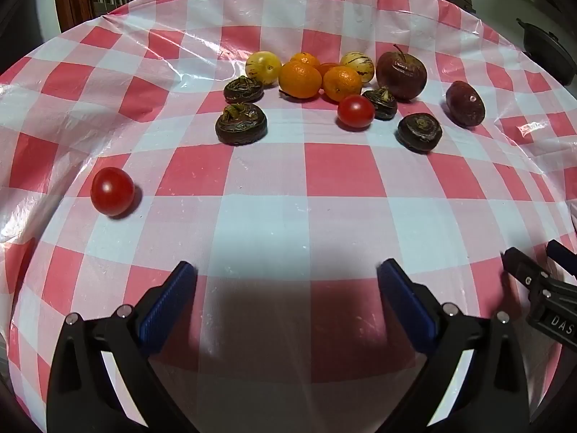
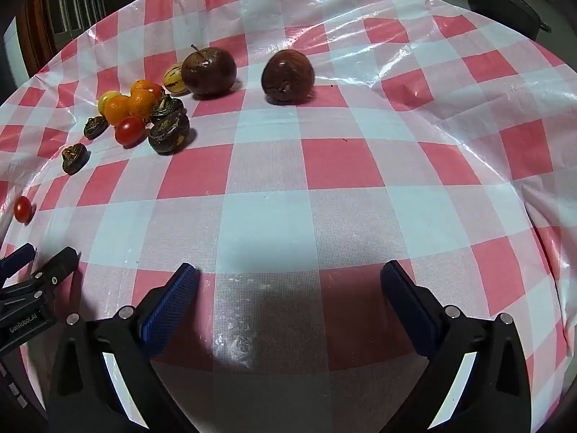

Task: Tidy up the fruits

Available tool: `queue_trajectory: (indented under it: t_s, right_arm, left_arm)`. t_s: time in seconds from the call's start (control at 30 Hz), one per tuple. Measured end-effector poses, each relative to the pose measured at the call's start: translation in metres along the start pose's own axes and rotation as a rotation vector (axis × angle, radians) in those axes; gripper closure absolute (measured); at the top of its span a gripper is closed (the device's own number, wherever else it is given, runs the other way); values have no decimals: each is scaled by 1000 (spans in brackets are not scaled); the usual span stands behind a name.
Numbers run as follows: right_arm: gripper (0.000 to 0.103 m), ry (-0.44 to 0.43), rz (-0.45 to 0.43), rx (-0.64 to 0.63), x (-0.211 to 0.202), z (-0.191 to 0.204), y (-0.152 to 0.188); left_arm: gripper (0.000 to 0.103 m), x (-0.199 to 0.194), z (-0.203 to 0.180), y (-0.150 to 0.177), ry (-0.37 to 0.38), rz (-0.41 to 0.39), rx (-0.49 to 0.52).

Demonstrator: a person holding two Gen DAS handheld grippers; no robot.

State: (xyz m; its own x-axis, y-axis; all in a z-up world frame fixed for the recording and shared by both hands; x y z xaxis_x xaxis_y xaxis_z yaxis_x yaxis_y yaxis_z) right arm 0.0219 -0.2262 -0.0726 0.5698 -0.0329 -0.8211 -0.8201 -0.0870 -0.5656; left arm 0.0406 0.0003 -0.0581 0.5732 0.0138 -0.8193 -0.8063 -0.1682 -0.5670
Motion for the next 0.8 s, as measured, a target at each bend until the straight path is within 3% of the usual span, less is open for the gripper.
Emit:
queue_trajectory:
  t_s: [0.8]
  right_arm:
    - [4, 17, -13, -11, -1, -1, -1]
  left_arm:
    - [1, -1, -1, -1, 15, -8, -10]
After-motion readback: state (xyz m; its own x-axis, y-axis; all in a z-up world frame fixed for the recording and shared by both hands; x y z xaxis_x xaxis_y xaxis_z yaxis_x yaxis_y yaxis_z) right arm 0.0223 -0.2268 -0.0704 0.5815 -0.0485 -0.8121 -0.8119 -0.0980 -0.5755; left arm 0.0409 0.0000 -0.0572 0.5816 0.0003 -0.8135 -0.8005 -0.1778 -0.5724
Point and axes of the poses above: each gripper's, at about its wrist camera, not at the fingertips, and x roughly the way its jaws point, z to its left, y to its underside, the point moved 7 cm from there along x, roughly the way its jaws point, and after that the axes turned 12 degrees about -x, right-handed, at the moved point
